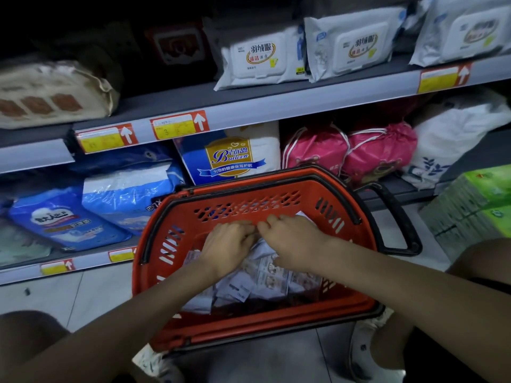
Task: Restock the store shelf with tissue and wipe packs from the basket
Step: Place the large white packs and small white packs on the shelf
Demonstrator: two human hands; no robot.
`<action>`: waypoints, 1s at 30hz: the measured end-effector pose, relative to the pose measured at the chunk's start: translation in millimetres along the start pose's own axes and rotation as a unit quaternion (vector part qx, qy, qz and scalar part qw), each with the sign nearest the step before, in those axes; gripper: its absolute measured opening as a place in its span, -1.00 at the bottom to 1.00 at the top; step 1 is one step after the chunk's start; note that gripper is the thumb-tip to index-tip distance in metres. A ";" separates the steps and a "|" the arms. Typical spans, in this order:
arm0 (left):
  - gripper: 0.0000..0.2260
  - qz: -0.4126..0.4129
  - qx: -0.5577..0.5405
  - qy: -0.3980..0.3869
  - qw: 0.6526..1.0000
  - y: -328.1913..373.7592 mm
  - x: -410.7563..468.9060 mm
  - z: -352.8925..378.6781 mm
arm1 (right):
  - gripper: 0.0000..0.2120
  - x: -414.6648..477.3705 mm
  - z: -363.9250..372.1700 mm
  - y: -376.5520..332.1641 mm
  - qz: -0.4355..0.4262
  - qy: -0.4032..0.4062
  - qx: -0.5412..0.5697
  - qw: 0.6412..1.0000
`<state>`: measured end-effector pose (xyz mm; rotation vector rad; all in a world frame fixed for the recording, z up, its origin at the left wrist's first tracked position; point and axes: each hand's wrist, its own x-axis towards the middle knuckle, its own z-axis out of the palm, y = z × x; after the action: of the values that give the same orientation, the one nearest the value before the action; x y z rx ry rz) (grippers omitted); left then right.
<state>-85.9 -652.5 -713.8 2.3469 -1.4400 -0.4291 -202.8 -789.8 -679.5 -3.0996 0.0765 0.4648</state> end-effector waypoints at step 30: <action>-0.82 -0.388 -0.489 0.045 0.780 -68.0 -51.8 -23.9 | -0.75 8.5 -35.0 33.8 0.178 0.067 0.558 0.808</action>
<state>-44.4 -574.2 -719.2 1.8434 0.0169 -0.9596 -186.1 -824.4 -648.5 -1.9195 0.6668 0.0958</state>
